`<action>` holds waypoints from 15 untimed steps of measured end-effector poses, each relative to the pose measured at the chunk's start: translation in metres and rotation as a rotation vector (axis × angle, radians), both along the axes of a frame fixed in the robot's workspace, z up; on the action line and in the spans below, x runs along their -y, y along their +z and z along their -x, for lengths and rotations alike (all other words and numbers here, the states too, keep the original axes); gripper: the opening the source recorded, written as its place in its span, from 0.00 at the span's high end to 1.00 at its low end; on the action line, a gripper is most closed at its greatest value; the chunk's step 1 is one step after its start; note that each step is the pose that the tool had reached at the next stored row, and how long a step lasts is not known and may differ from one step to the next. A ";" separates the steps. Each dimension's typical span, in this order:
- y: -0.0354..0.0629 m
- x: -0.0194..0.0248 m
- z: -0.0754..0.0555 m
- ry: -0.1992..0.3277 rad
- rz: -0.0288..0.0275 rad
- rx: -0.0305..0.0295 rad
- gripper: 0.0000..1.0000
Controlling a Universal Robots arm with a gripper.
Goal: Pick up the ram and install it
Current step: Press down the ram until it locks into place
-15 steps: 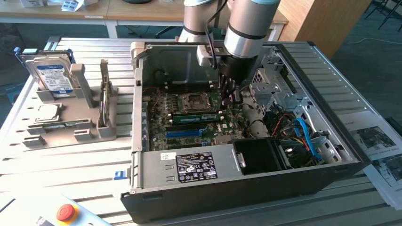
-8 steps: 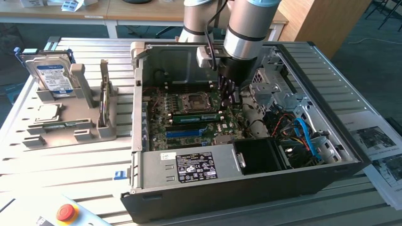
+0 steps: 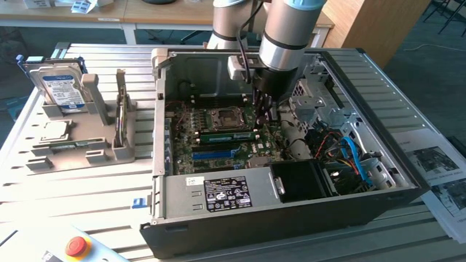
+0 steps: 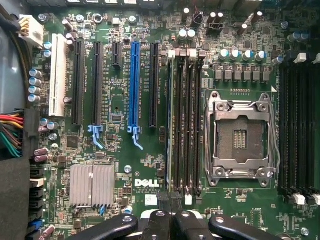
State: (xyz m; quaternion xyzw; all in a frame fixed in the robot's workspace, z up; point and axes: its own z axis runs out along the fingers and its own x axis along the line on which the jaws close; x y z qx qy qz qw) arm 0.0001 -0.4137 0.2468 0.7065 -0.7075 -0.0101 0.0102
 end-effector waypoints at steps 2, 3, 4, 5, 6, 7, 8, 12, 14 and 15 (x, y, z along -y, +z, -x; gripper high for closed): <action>-0.0017 0.0000 0.000 0.000 0.0001 -0.0001 0.89; -0.0026 0.0000 0.000 0.000 0.0000 0.0000 0.89; -0.0035 0.0000 0.000 0.000 0.0001 -0.0001 0.89; -0.0045 0.0000 0.000 0.000 0.0001 0.0000 0.89; -0.0056 0.0000 0.000 0.000 0.0001 -0.0001 0.89; -0.0067 0.0000 0.000 0.000 0.0000 -0.0001 0.89; -0.0077 0.0000 0.000 0.000 0.0000 0.0000 0.89; -0.0094 0.0000 0.000 0.000 0.0003 -0.0001 0.89; -0.0094 0.0000 0.000 0.000 0.0002 -0.0001 0.89; -0.0094 0.0000 0.000 0.000 0.0002 0.0000 0.89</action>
